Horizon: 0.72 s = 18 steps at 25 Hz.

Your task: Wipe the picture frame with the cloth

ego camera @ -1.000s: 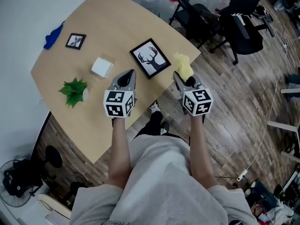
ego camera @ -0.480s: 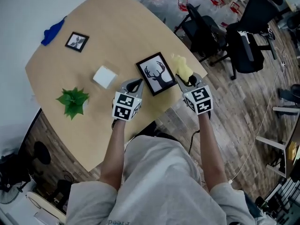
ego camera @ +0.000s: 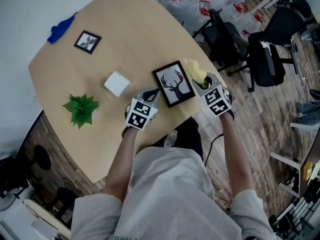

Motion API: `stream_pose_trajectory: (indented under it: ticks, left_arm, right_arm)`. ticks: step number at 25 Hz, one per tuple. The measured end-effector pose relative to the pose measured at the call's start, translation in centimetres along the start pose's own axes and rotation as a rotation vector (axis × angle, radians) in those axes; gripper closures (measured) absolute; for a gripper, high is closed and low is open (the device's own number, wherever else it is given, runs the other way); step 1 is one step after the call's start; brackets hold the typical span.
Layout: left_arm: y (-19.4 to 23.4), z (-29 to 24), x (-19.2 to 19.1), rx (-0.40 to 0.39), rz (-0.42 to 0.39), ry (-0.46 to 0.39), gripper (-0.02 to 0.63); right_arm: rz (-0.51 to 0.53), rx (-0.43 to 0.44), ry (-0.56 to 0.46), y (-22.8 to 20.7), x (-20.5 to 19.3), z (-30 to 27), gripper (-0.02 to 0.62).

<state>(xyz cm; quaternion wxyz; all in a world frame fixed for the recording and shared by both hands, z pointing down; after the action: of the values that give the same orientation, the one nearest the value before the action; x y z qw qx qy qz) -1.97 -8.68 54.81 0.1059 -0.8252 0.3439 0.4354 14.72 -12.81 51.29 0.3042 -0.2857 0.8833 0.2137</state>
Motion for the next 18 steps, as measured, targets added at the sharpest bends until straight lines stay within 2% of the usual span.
stream_pose_trajectory:
  ticks: [3,10,18]
  left_arm:
    - [-0.3,-0.5,0.1,-0.01,0.016,0.014,0.554]
    - [-0.2,-3.0,-1.4,0.002,-0.002,0.097,0.554]
    - [-0.6,-6.2,-3.2,-0.021,-0.07,0.242,0.555]
  right_arm:
    - [0.065,0.034,0.032,0.0,-0.6,-1.3,0.505]
    - [0.243,0.159,0.073,-0.5,-1.2,-4.7,0.506]
    - [0.388,0.233,0.092,-2.8,-1.6,-8.2,0.506]
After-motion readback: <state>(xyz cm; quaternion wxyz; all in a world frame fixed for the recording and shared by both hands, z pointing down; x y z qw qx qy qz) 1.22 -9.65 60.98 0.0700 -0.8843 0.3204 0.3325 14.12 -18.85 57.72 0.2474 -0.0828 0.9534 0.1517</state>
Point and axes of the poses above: the fingertips, and each gripper's own axes: z backward along the fingers, y to its left, x out of its top, the point moved 2 cm from there along z, backward along the fingers, and after that the axes turned 2 degrees about -z, right-handed, at the moved point
